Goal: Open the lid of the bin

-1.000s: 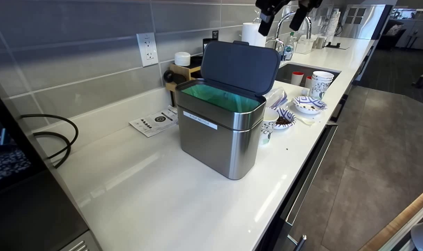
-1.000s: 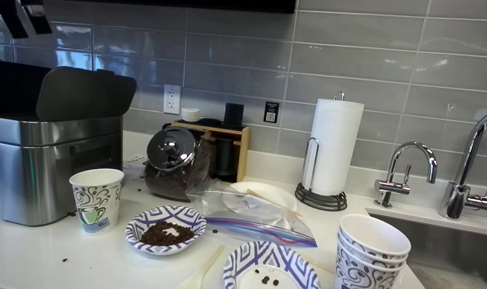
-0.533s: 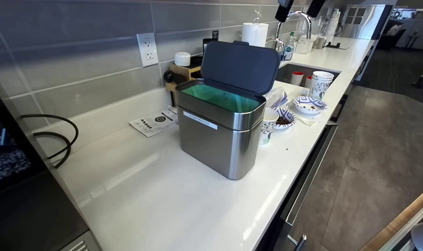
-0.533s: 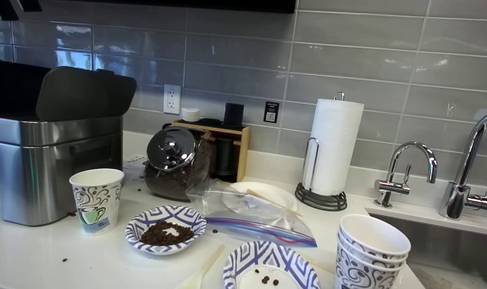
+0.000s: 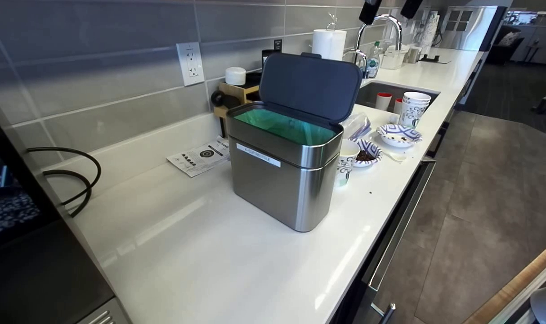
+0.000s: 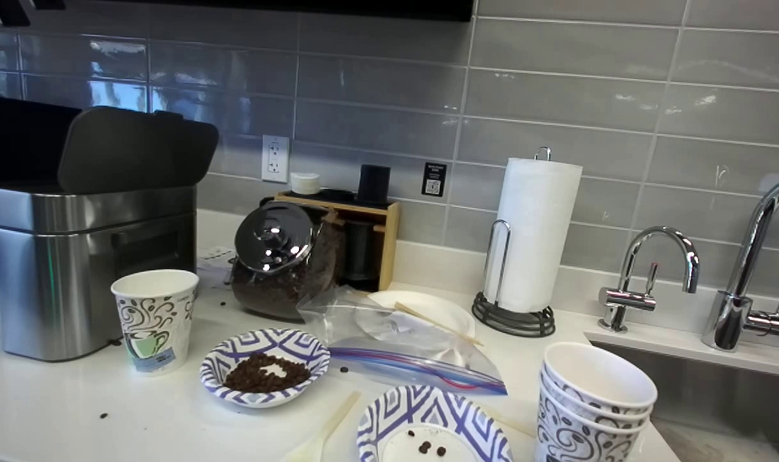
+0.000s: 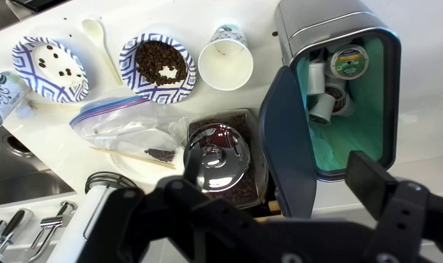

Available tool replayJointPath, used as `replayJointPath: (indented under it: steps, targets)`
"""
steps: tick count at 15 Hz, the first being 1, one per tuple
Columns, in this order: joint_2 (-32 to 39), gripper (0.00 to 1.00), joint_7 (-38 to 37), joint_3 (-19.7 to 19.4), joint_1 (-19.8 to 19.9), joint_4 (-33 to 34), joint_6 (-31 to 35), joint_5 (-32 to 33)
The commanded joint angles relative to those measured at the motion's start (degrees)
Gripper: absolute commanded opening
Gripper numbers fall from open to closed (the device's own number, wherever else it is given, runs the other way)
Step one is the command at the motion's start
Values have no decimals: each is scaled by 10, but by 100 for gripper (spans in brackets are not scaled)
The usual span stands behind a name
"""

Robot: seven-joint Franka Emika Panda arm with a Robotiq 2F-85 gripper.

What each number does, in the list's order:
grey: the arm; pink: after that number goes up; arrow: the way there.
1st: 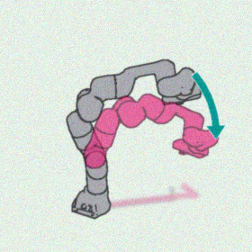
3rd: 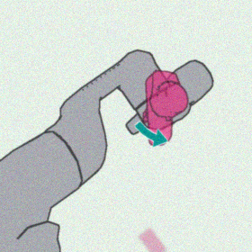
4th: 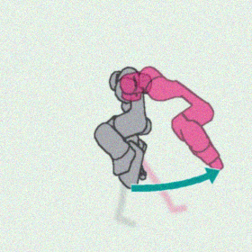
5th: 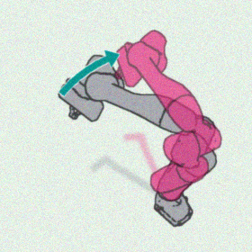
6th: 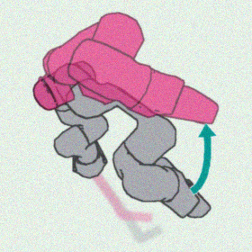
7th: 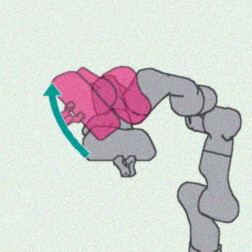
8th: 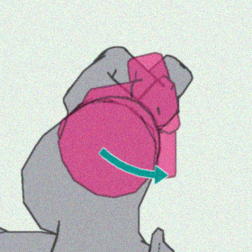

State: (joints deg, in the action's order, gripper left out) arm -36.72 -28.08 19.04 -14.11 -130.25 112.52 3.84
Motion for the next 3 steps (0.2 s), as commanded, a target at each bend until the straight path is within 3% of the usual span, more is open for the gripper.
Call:
replayJointPath:
  steps: [1, 3]
  targets:
    - [-3, 100, 8, 12, 17, 1, -1, -10]
    - [-3, 100, 8, 12, 17, 1, -1, -10]
